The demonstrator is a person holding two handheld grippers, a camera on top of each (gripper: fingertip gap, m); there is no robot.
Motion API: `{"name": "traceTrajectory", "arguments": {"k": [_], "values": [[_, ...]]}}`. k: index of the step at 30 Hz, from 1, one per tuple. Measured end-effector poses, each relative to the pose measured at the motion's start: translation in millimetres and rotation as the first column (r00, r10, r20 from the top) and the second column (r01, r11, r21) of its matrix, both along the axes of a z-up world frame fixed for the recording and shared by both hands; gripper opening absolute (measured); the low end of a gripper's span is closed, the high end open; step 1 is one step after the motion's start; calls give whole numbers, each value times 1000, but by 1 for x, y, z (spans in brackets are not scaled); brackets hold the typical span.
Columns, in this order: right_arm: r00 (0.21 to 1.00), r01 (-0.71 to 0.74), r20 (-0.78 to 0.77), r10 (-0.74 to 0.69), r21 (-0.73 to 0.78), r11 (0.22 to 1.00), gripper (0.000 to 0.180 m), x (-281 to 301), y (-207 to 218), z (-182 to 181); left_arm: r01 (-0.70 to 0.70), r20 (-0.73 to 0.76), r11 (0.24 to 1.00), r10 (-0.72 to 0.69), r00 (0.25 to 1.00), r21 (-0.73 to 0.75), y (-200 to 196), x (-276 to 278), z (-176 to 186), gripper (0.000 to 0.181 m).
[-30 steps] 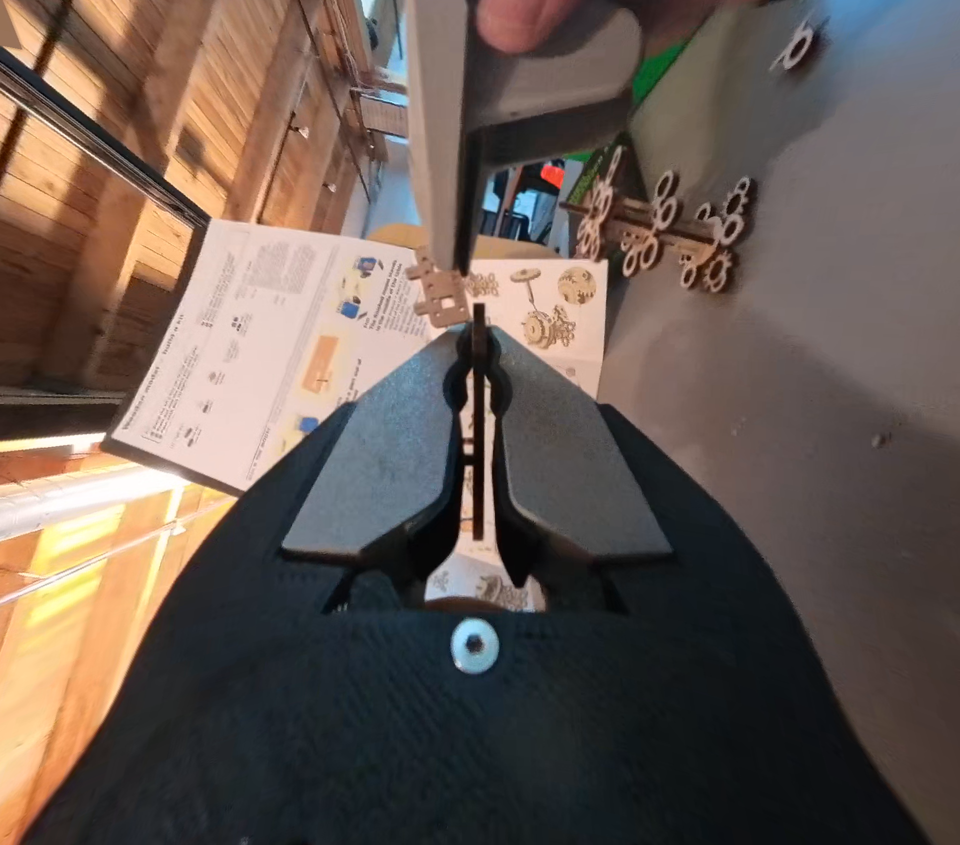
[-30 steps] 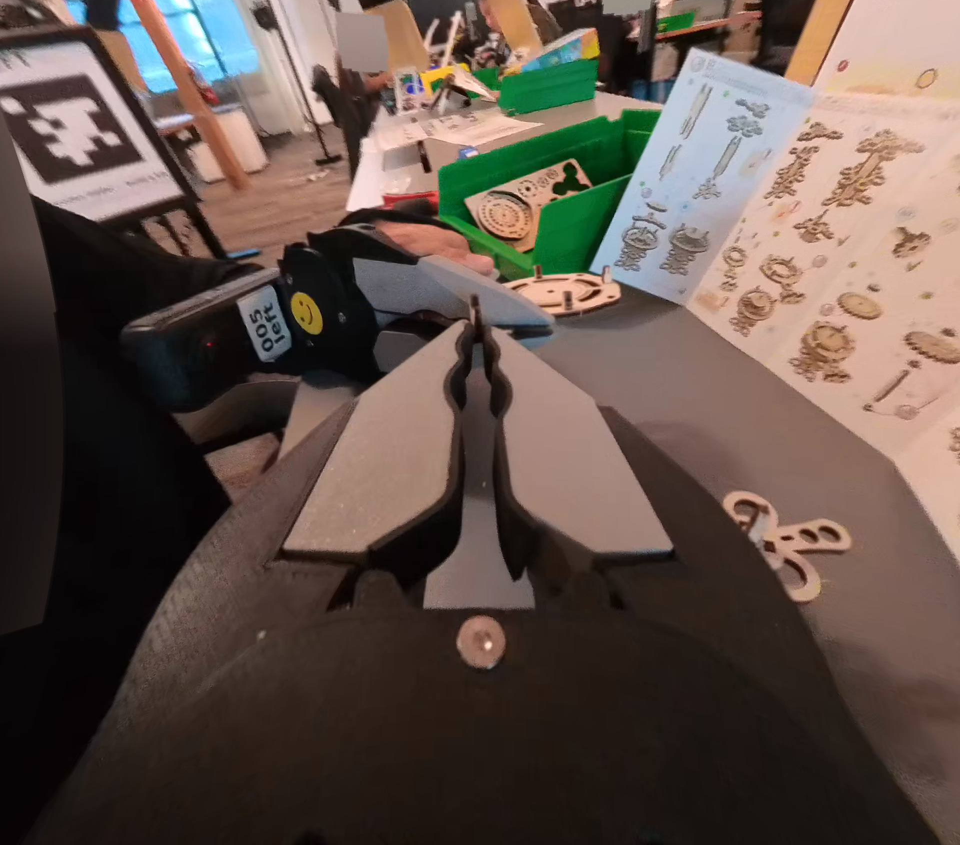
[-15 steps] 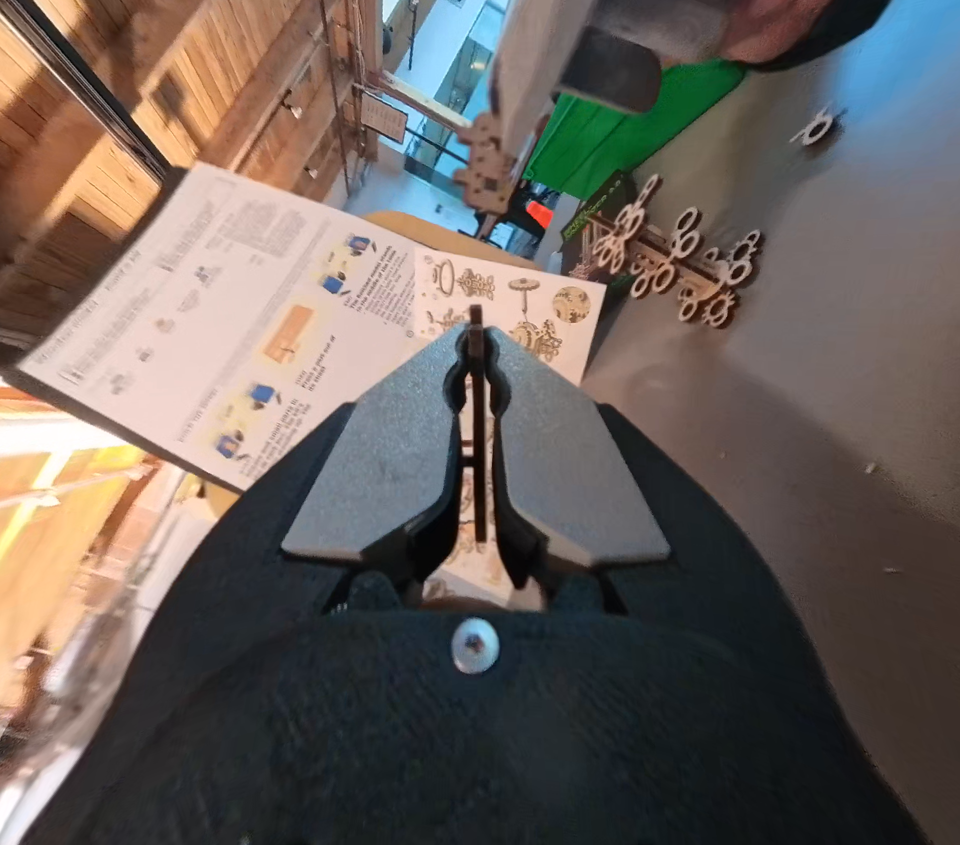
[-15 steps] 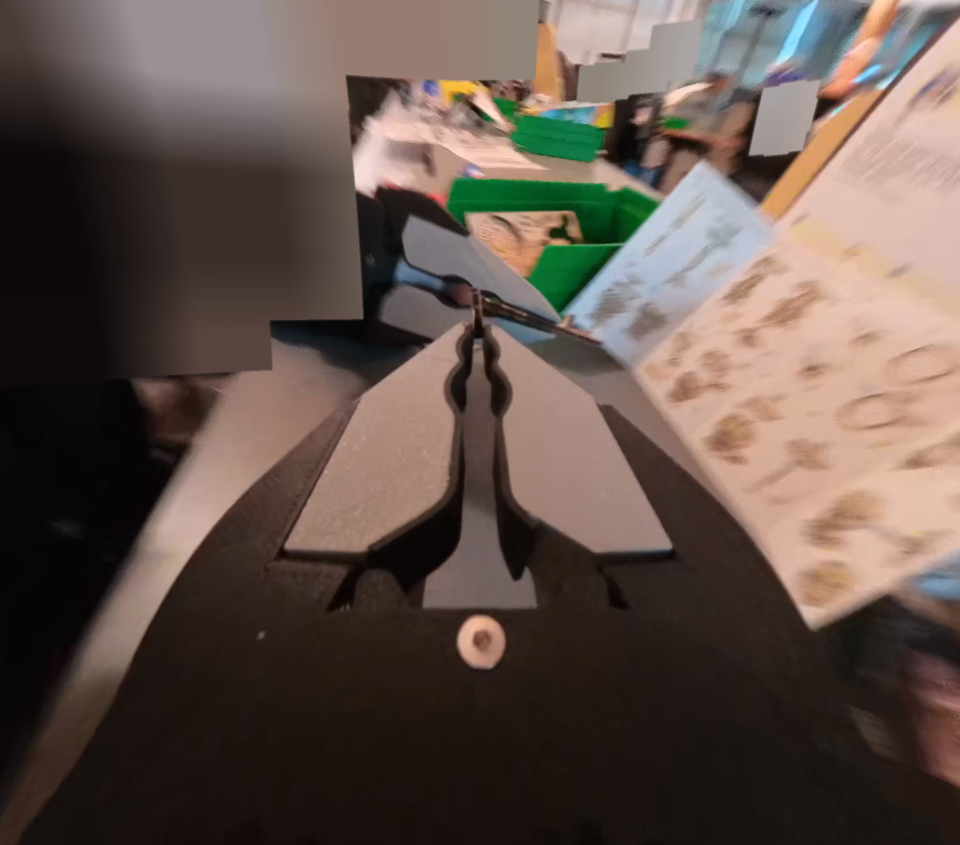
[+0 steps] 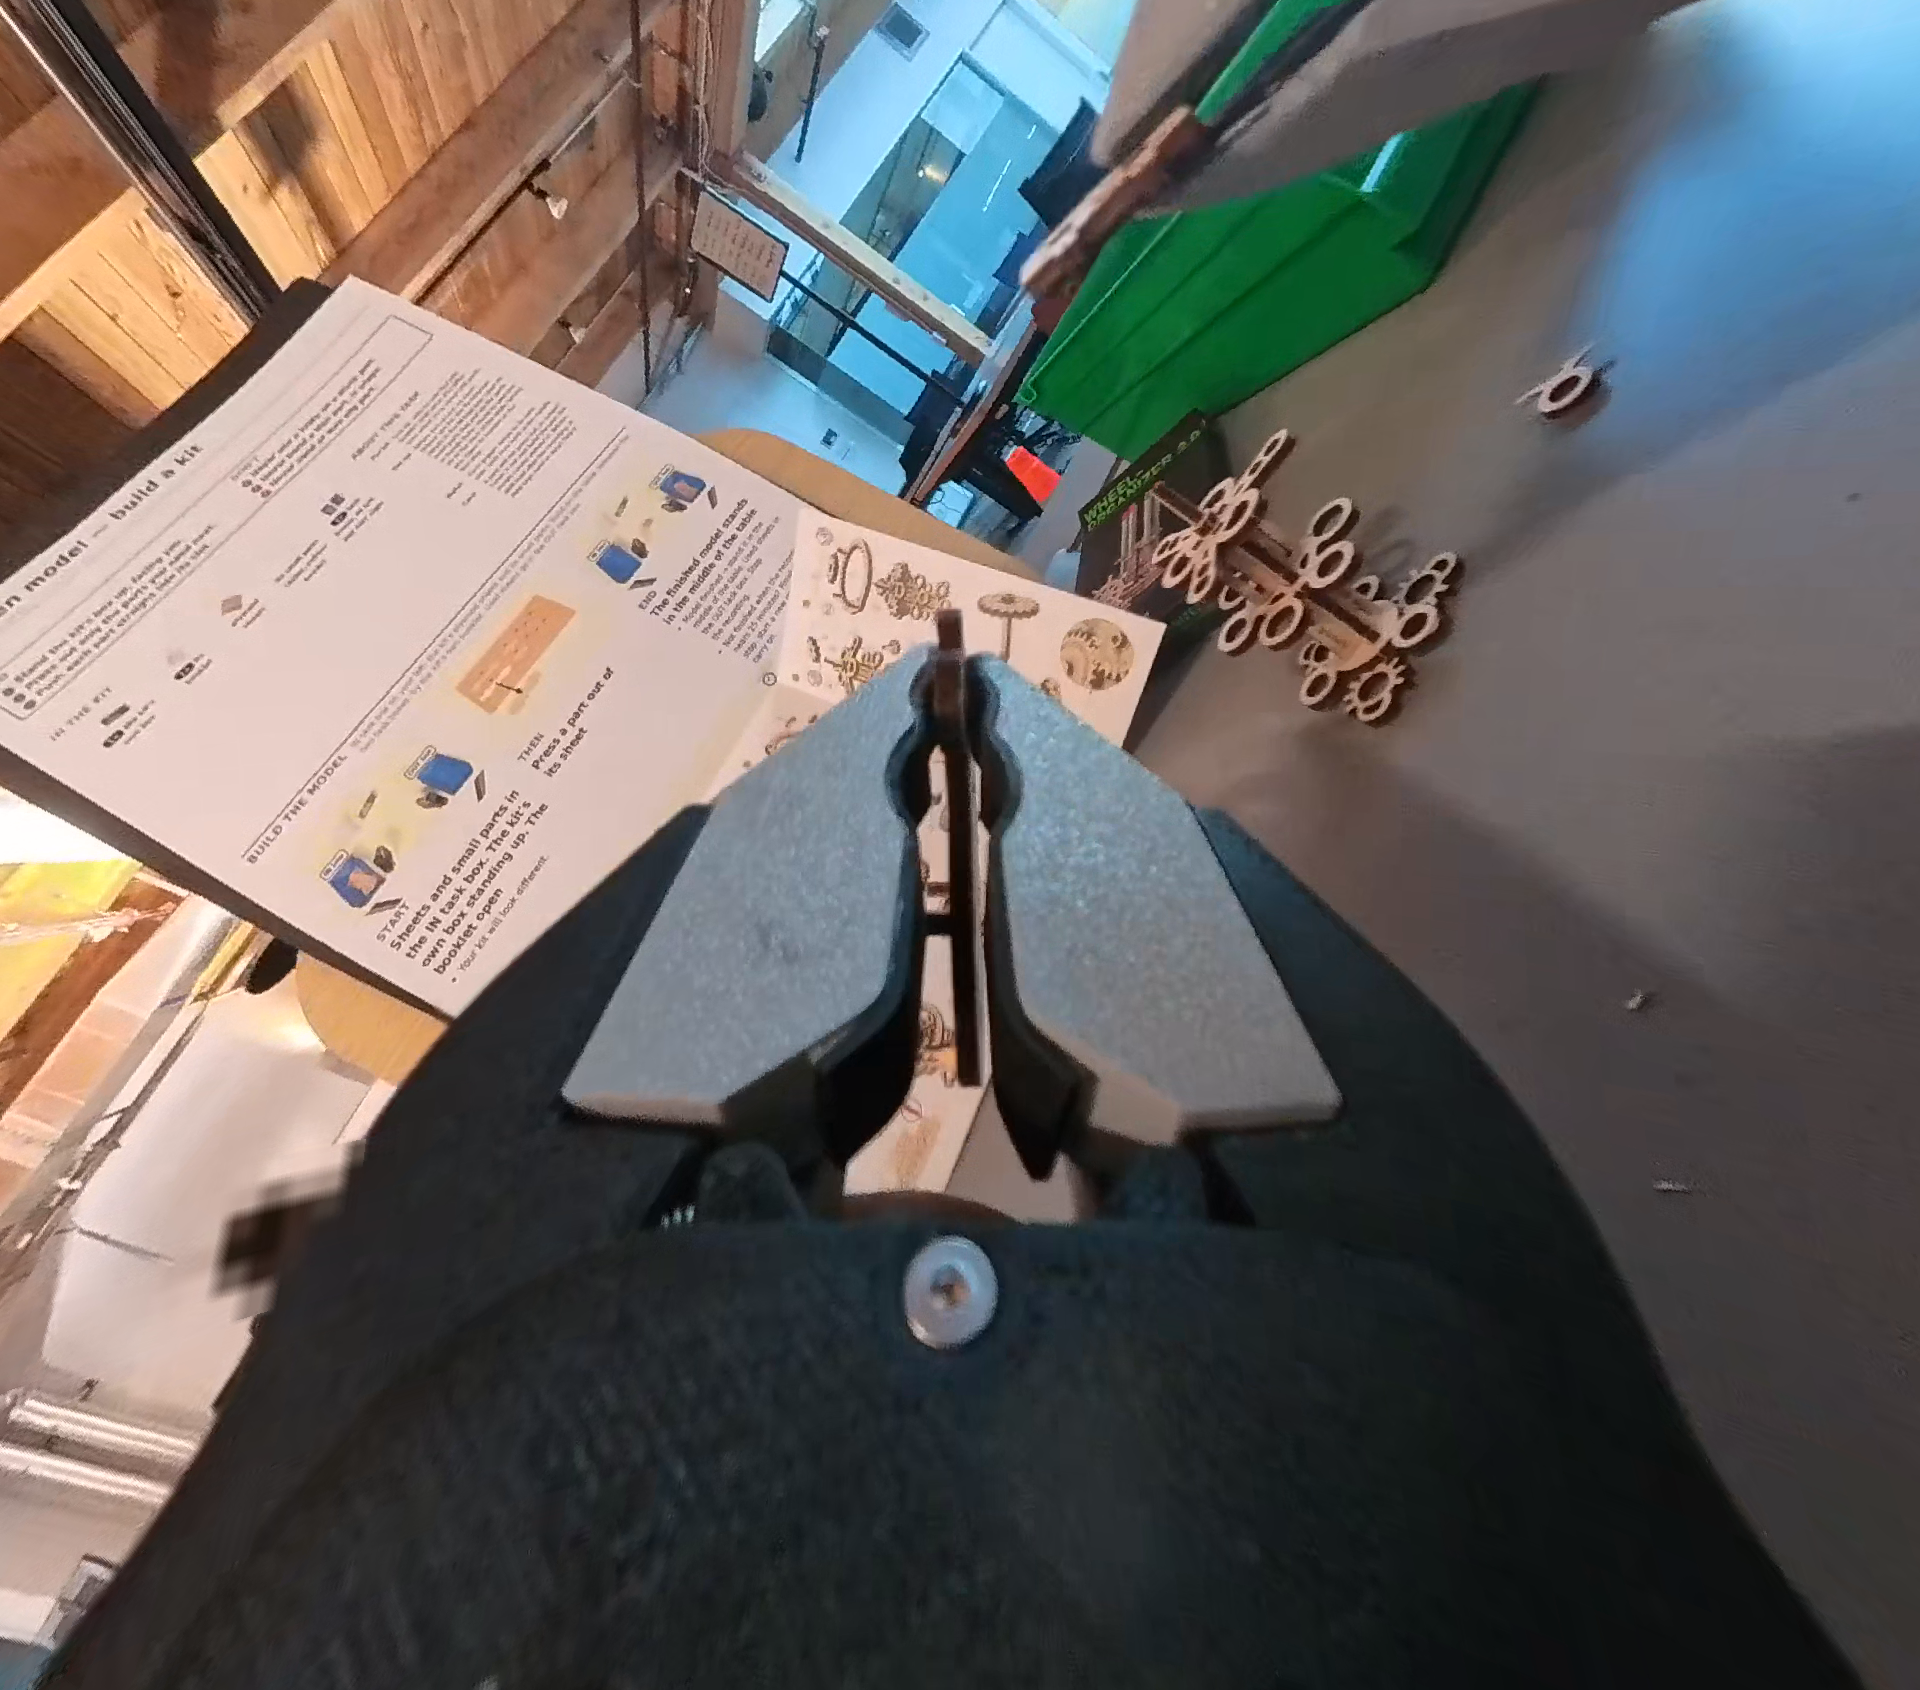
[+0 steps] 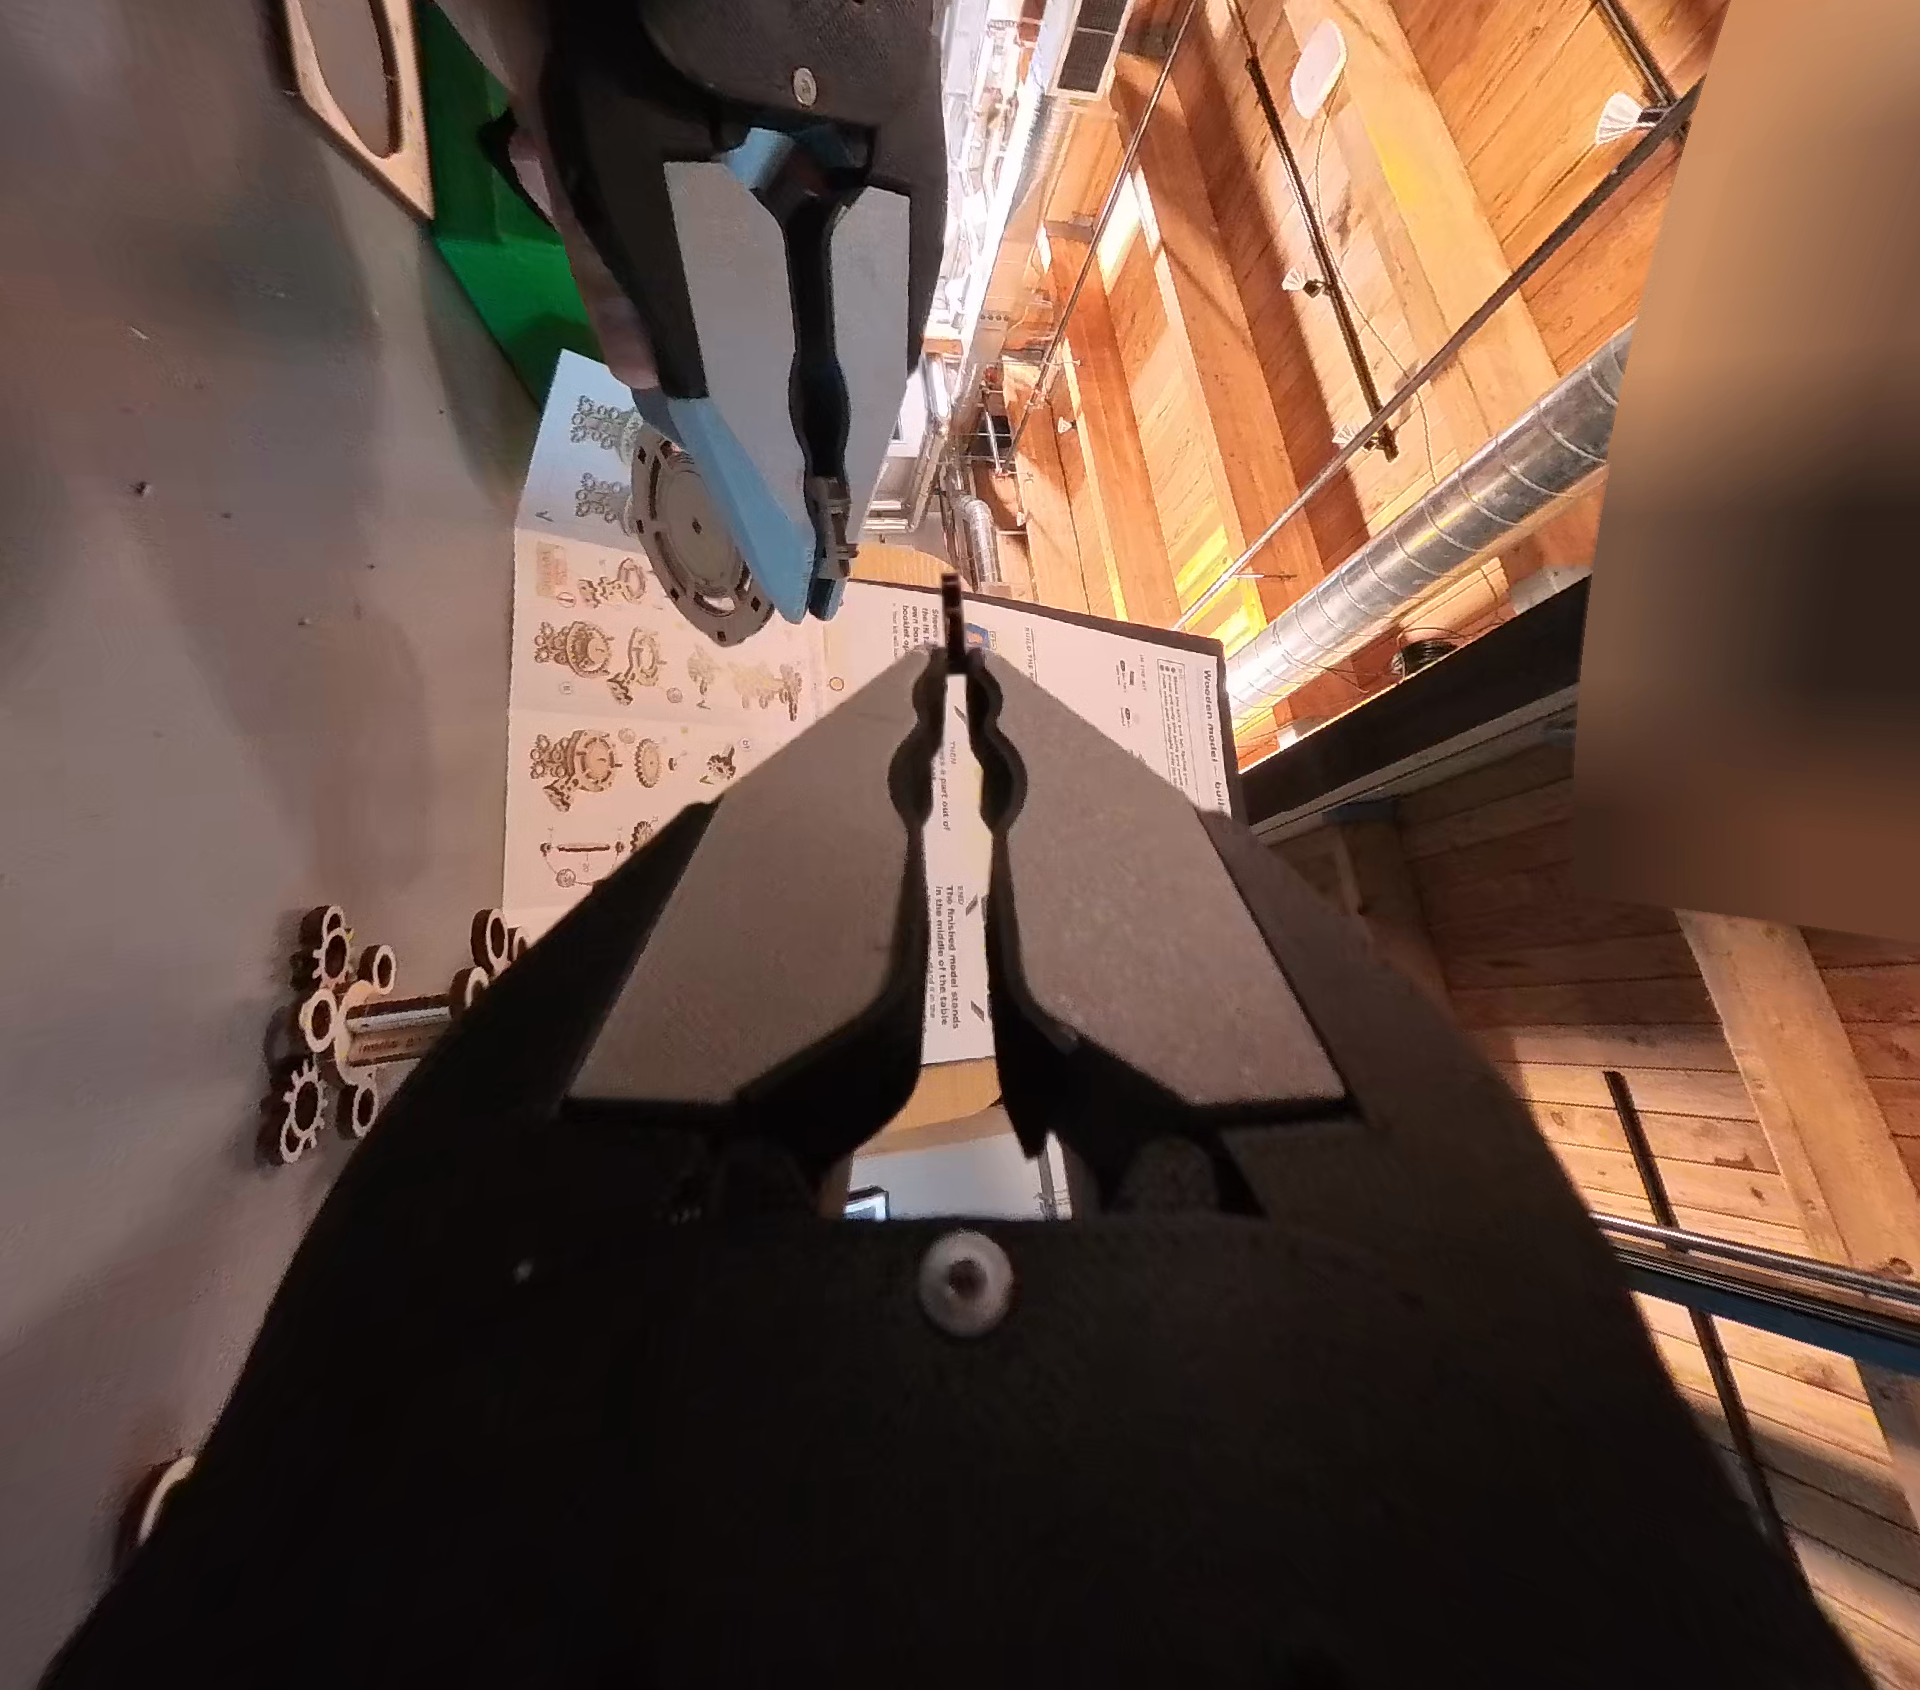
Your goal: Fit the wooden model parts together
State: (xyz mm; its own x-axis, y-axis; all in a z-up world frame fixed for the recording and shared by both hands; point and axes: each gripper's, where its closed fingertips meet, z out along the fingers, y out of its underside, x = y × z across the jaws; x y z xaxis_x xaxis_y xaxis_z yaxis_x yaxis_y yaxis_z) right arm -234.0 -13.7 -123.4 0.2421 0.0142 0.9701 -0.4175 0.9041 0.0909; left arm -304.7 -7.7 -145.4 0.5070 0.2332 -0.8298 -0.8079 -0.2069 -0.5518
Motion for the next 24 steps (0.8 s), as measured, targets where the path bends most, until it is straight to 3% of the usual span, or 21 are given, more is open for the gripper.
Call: {"name": "traceTrajectory", "arguments": {"k": [11,17,24], "values": [[999,-25,47,26,-13,1000,0,-2,0,-7,105,-82,994,-107,991,-29,4,22,-6,0],[990,-15,137,35,-138,990,0,-9,8,-6,-50,-191,991,26,981,-124,6,3,-22,0],[983,-52,173,62,-65,997,0,-8,-2,-22,154,-28,976,-160,987,-157,7,29,-28,0]]}}
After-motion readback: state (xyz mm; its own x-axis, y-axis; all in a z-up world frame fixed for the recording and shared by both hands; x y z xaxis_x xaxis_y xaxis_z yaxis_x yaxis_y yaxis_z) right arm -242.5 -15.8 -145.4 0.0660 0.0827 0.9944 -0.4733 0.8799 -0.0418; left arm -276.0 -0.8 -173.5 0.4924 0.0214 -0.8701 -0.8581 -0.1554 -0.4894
